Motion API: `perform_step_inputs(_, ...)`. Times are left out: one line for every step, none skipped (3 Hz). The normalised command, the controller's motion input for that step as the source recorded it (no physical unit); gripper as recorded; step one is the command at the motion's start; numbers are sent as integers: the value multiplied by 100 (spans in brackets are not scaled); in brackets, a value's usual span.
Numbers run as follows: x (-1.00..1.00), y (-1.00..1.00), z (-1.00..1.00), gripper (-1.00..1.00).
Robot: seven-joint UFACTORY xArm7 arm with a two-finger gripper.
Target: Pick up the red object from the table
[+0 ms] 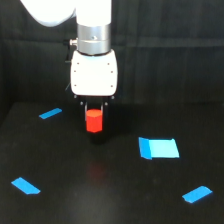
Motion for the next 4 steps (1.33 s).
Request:
perform_step_inputs(11,-20,93,-98)
perform_step_inputs(8,-4,94,-93)
perform_step_inputs(6,11,96,-100)
perform_step_inputs(-6,-3,74,-100)
